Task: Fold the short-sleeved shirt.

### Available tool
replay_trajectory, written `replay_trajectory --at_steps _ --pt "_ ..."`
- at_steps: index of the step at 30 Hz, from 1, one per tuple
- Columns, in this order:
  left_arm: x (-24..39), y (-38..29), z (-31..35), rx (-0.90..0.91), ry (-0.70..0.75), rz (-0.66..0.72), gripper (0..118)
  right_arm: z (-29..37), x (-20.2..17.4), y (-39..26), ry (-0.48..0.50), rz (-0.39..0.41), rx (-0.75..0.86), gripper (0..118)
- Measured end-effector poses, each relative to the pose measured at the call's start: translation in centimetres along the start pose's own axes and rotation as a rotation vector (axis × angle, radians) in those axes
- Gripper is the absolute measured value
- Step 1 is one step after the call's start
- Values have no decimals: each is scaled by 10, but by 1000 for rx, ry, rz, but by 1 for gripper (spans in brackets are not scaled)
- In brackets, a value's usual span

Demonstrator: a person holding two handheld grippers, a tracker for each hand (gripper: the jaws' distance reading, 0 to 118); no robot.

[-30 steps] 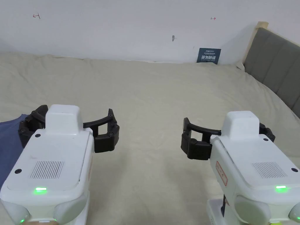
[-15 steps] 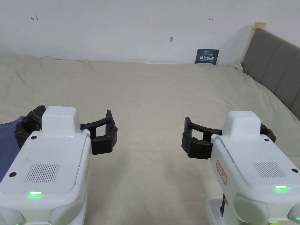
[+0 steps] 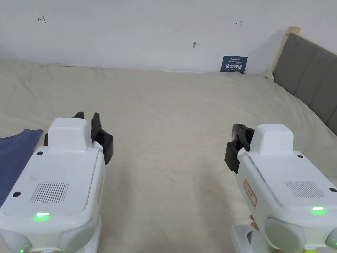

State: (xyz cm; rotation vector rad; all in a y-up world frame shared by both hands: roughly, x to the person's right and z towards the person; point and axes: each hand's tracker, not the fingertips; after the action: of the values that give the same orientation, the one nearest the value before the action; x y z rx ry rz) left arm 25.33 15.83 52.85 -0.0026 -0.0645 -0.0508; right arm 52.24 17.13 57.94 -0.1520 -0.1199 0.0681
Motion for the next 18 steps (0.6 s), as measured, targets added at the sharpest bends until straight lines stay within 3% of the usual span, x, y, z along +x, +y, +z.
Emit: replay_trajectory --at_steps 1,4,18 --pt "0 0 0 3 5 6 16 1 0 0 -3 -3 3 4" --pt "-1 1 0 -3 5 7 2 2 0 4 14 -6 -5 1" --pt "0 -7 0 -28 -30 -23 1 0 -2 8 21 -3 -14 1"
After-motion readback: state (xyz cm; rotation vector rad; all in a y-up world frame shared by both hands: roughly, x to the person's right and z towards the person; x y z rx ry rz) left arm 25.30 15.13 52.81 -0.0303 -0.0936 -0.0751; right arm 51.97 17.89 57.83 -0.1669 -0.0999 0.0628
